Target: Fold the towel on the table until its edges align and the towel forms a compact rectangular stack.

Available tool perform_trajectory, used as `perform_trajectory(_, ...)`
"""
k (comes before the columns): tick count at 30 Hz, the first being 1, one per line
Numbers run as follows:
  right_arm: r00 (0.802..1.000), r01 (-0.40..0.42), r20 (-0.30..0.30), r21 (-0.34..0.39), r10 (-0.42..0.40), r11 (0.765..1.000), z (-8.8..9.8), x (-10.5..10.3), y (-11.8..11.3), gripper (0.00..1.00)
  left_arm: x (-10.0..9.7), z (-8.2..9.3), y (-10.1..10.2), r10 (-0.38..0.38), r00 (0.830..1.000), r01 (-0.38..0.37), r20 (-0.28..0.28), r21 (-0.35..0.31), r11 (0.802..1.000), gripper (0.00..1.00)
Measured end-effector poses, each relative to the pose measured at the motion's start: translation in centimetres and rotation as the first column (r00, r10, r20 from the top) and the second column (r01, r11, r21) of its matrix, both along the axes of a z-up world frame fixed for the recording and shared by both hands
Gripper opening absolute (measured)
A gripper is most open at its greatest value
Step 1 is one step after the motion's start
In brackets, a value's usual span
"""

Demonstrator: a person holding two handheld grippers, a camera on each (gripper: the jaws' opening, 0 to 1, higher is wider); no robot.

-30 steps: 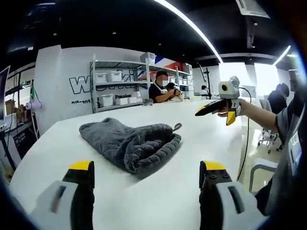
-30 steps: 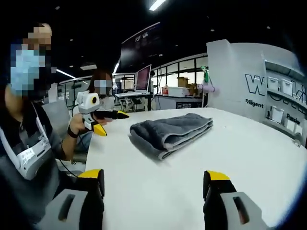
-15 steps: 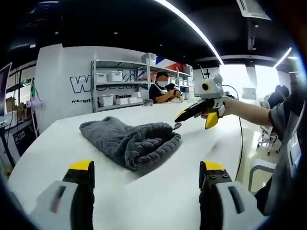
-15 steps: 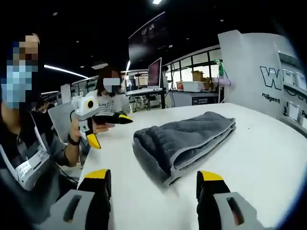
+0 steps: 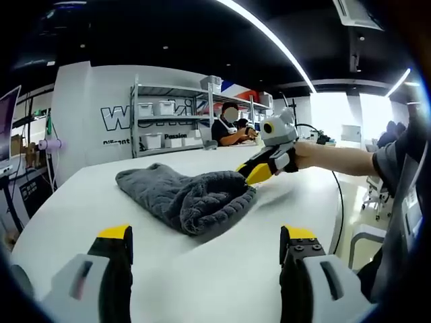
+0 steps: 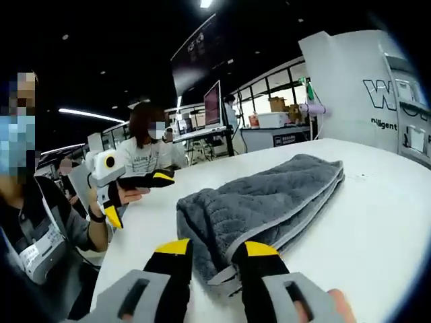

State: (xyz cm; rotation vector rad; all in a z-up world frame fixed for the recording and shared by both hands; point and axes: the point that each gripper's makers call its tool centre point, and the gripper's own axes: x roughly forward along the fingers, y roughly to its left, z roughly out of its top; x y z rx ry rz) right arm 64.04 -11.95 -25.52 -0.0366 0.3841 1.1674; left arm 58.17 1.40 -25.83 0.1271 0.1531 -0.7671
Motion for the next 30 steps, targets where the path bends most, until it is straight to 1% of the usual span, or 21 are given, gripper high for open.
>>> perform_trajectory(2,0.999,0.037,0.003,0.027,-0.037,0.999,0.5,0.3,-0.6,0.14,-0.1,0.0,-0.1,-0.005,1.000,0.005,0.000,0.000,1.000,0.95)
perform_trajectory(4,0.998,0.061,0.011,0.074,-0.062,0.995,1.4,0.4,-1.1,0.07,-0.1,0.0,-0.2,-0.007,1.000,0.007,0.000,-0.001,1.000,0.95)
perform_trajectory(5,0.997,0.066,0.024,0.101,-0.069,0.993,2.0,0.4,-1.3,0.06,0.0,0.0,-0.2,-0.007,1.000,0.007,0.000,-0.002,1.000,0.95)
perform_trajectory(8,0.997,0.063,0.045,0.135,-0.070,0.989,2.8,0.1,-2.0,0.05,0.0,0.0,-0.4,-0.010,1.000,0.010,-0.001,-0.001,1.000,0.95)
perform_trajectory(9,0.994,0.060,0.077,0.145,-0.072,0.988,3.2,0.1,-2.2,0.05,0.0,0.0,-0.5,-0.011,1.000,0.011,-0.001,-0.001,1.000,0.95)
perform_trajectory(11,0.994,0.065,0.076,0.146,-0.077,0.987,3.3,-0.1,-2.5,0.05,-0.1,0.1,-0.6,-0.018,1.000,0.018,0.000,0.002,1.000,0.95)
perform_trajectory(13,0.996,0.070,0.048,0.150,-0.078,0.986,3.0,-0.3,-2.9,0.05,-0.2,0.1,-0.7,-0.020,1.000,0.020,0.002,0.004,1.000,0.95)
perform_trajectory(14,0.996,0.087,-0.002,0.136,-0.087,0.987,2.2,-0.4,-3.2,0.05,-0.2,0.2,-0.7,-0.020,1.000,0.020,0.003,0.005,1.000,0.95)
perform_trajectory(16,0.994,0.105,-0.036,0.083,-0.102,0.991,0.7,-0.5,-3.9,0.05,-0.2,0.2,-0.7,-0.019,1.000,0.019,0.004,0.008,1.000,0.95)
perform_trajectory(17,0.995,0.102,-0.026,0.056,-0.101,0.993,-0.2,-0.5,-4.1,0.05,-0.2,0.2,-0.7,-0.019,1.000,0.019,0.004,0.008,1.000,0.95)
perform_trajectory(18,0.994,0.103,-0.038,0.042,-0.101,0.994,-0.9,-0.7,-4.3,0.05,-0.2,0.2,-0.7,-0.019,1.000,0.019,0.004,0.009,1.000,0.95)
perform_trajectory(22,0.992,0.106,-0.075,0.026,-0.104,0.994,-2.3,-0.8,-4.5,0.05,-0.1,0.0,-1.0,-0.023,1.000,0.023,0.000,0.015,1.000,0.95)
perform_trajectory(24,0.992,0.106,-0.071,-0.002,-0.106,0.994,-2.9,-0.7,-4.6,0.05,-0.1,0.0,-1.2,-0.026,1.000,0.026,-0.002,0.019,0.999,0.95)
perform_trajectory(26,0.992,0.103,-0.072,-0.008,-0.103,0.995,-3.2,-0.8,-4.6,0.05,-0.1,0.0,-1.3,-0.028,1.000,0.028,-0.003,0.020,0.999,0.95)
perform_trajectory(30,0.992,0.101,-0.071,-0.005,-0.101,0.995,-3.0,-0.7,-4.6,0.06,-0.2,-0.1,-1.3,-0.029,1.000,0.030,-0.004,0.021,0.999,0.95)
